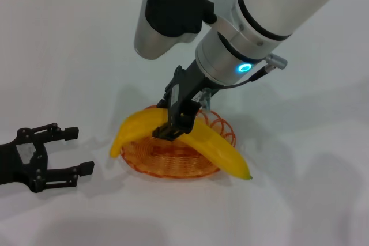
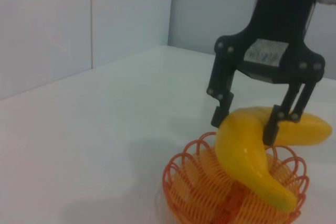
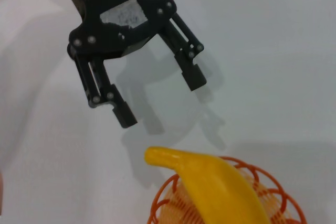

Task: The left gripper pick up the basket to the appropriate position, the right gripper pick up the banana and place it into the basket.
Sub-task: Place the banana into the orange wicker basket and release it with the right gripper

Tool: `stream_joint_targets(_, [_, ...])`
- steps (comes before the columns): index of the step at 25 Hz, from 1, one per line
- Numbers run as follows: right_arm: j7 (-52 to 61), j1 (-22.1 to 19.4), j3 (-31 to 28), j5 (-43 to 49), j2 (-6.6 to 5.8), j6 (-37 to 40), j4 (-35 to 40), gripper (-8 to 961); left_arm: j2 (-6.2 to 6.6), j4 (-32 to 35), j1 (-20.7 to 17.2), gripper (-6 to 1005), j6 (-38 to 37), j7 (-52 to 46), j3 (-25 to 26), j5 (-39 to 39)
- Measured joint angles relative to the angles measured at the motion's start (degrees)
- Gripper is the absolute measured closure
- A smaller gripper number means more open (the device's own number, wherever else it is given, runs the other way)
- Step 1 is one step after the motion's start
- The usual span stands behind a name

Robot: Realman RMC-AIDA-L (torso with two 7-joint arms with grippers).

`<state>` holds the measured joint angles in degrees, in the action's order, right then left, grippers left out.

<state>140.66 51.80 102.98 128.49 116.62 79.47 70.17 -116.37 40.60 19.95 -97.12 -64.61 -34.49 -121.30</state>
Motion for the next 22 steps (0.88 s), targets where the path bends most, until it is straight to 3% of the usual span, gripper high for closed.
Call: stream_joint_targets(22, [-1.7, -0.5, -0.1, -1.4, 0.00, -3.2, -2.1, 446, 0.00, -0.4, 1.2, 145, 0.4, -0.8, -0.1, -0.8])
